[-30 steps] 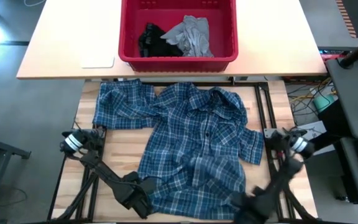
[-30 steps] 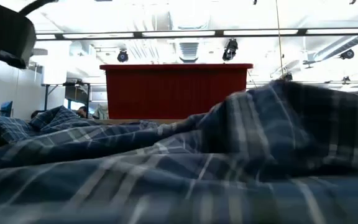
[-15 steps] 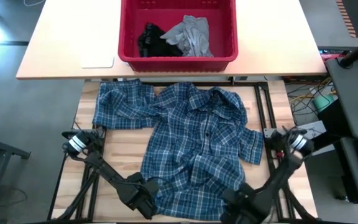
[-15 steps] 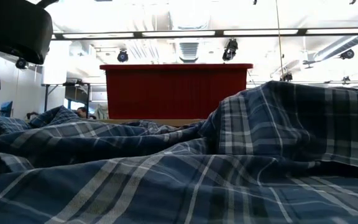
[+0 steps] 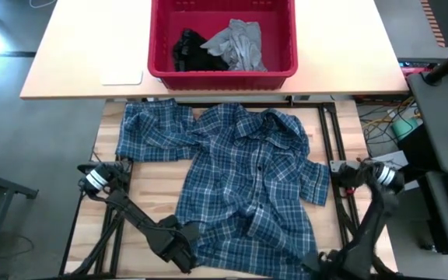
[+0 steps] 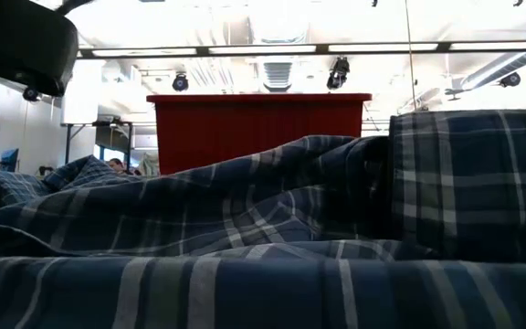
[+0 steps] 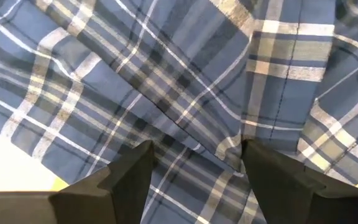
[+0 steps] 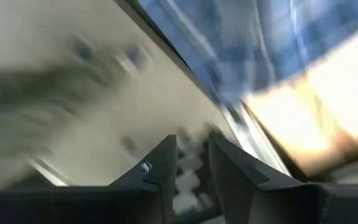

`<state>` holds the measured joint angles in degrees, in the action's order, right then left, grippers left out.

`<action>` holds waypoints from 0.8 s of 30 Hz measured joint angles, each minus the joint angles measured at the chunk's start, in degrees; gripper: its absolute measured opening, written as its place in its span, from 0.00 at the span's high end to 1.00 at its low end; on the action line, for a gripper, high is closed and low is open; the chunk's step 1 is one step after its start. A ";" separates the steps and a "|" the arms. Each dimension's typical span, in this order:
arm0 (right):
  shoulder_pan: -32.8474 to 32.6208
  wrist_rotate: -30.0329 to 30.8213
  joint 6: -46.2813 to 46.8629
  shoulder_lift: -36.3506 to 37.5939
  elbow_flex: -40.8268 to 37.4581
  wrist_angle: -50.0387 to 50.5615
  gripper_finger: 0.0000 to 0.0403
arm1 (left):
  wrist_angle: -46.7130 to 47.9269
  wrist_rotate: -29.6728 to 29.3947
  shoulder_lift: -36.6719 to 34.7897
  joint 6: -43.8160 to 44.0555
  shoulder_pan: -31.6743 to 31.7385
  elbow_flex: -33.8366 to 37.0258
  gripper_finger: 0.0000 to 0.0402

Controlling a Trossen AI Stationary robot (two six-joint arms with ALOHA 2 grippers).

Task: Fold Laundry from Bin
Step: Fold the blue patterned long sleeve shirt

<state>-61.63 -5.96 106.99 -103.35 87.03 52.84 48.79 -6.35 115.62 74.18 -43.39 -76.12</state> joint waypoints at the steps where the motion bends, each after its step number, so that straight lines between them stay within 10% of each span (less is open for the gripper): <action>1: 0.02 5.47 -0.04 1.44 0.00 0.04 0.79 | 0.58 1.15 -0.22 -1.11 0.09 -0.73 0.42; 4: 1.68 19.62 -3.09 4.26 -0.31 0.58 0.81 | 3.12 2.89 -1.52 -3.64 -0.10 -3.48 0.42; 9: 6.60 26.59 -21.35 2.29 -0.45 -1.11 0.80 | 7.27 -7.25 -7.55 -7.61 -0.87 -6.77 0.42; 14: 10.95 28.93 -39.54 -2.12 -0.05 -6.93 0.71 | -1.24 -19.95 -13.18 -20.06 -2.43 -6.45 0.42; 24: 14.21 30.17 -41.79 -6.14 1.42 2.73 0.52 | -29.35 -20.72 -7.17 -36.04 1.77 1.27 0.42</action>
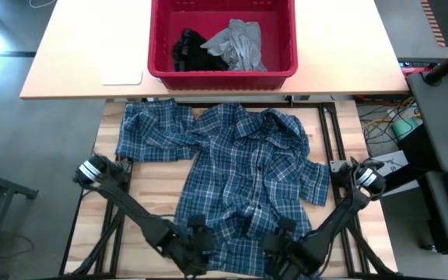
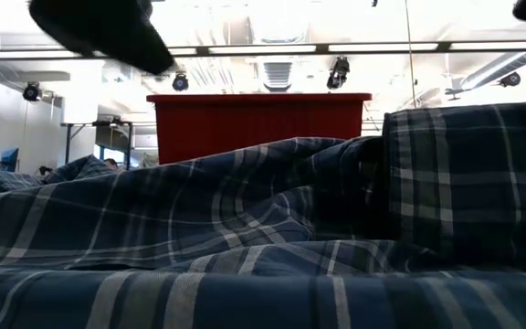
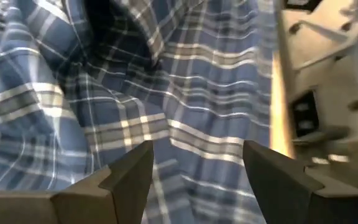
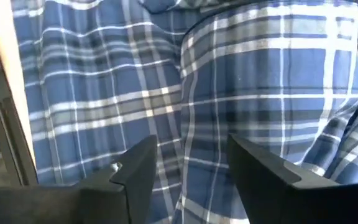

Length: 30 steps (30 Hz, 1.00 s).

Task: Fold Laundry from Bin
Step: Fold the blue patterned long sleeve shirt

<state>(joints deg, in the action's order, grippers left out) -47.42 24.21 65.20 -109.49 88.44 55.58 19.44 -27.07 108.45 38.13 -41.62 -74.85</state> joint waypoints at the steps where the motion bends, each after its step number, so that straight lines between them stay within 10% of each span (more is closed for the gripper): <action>1: -0.10 0.12 -0.38 0.00 0.00 0.16 0.51 | -1.17 -1.29 1.68 -1.74 0.18 0.10 0.42; 11: 1.88 -6.10 -8.05 -5.86 -0.74 0.94 0.50 | 7.51 -3.64 16.11 -0.80 4.28 -9.31 0.49; 20: 1.95 -8.11 -1.65 -3.92 -0.66 1.33 0.92 | 17.99 -0.41 16.01 -0.29 4.01 -16.85 0.95; 30: 1.69 -1.91 -8.89 7.48 -0.57 -4.87 0.98 | 27.52 -1.41 13.48 -3.52 2.88 -21.75 0.99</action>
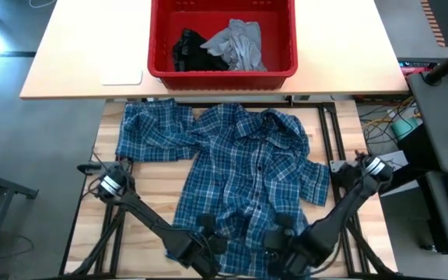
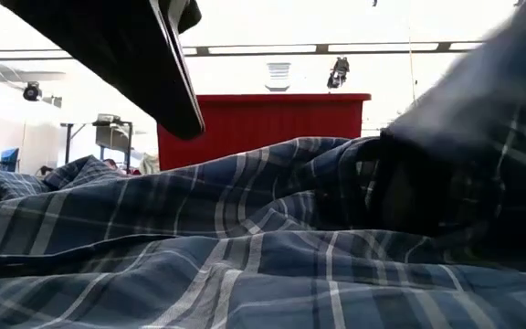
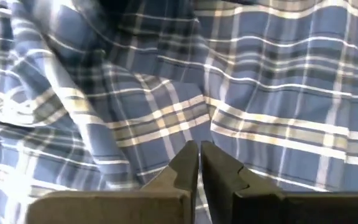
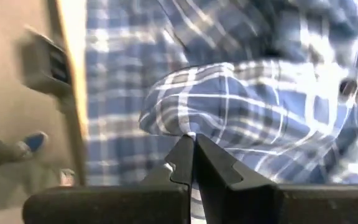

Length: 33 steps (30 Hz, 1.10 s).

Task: Fold Laundry from Bin
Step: Fold the blue patterned long sleeve shirt

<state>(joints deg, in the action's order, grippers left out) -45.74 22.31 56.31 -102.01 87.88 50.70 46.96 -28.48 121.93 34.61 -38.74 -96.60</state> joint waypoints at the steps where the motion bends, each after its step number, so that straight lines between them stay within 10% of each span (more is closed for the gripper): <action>1: 0.00 0.16 -1.44 0.33 0.02 -1.41 0.98 | 0.17 -0.62 -0.27 0.39 0.02 0.17 0.99; 15: -1.15 -17.93 -3.17 -7.42 -0.05 -14.14 0.94 | 1.41 -1.50 -1.18 0.64 -1.26 0.83 1.00; 27: -3.24 -20.18 6.27 -5.05 0.15 -13.72 0.50 | 1.92 0.79 -1.18 0.61 -1.63 0.86 1.00; 33: -12.48 -20.93 22.96 -5.89 -2.30 -3.24 0.43 | 4.97 2.37 -1.18 3.97 -1.75 2.14 1.00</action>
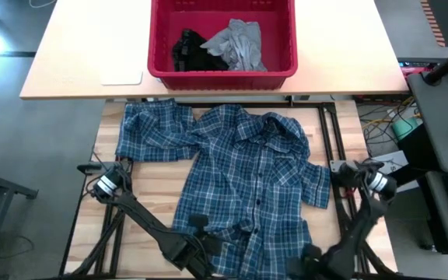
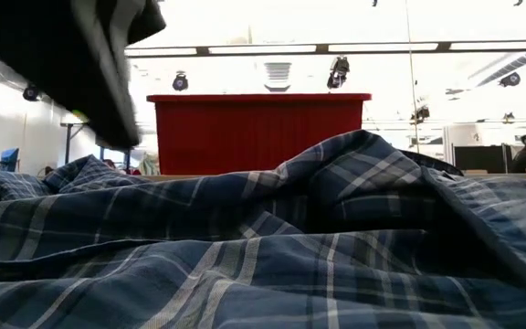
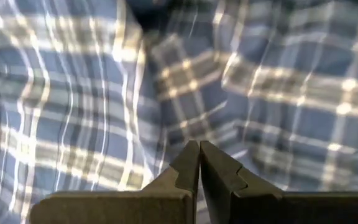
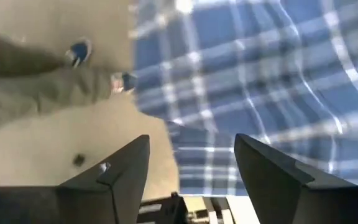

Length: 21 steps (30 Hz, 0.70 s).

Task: Fold Laundry from Bin
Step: Fold the blue patterned long sleeve shirt

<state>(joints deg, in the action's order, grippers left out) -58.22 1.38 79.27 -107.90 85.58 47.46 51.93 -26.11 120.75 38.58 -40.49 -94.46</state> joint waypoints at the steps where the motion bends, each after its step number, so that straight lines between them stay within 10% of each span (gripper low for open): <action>1: -0.96 1.14 2.49 0.02 -1.14 -0.29 0.43 | 0.16 0.07 0.00 0.58 -0.02 0.89 1.00; 13: -5.18 -6.09 6.17 -3.24 -7.83 -2.54 0.46 | -2.92 6.58 -0.57 13.03 -1.99 15.12 1.00; 21: -6.47 -7.67 3.75 -0.69 0.27 3.99 0.46 | -1.51 7.53 -0.42 10.86 -3.08 11.84 1.00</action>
<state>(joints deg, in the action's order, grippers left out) -64.69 -6.29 83.02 -108.58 85.85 51.45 50.42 -18.58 120.33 49.44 -43.57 -82.62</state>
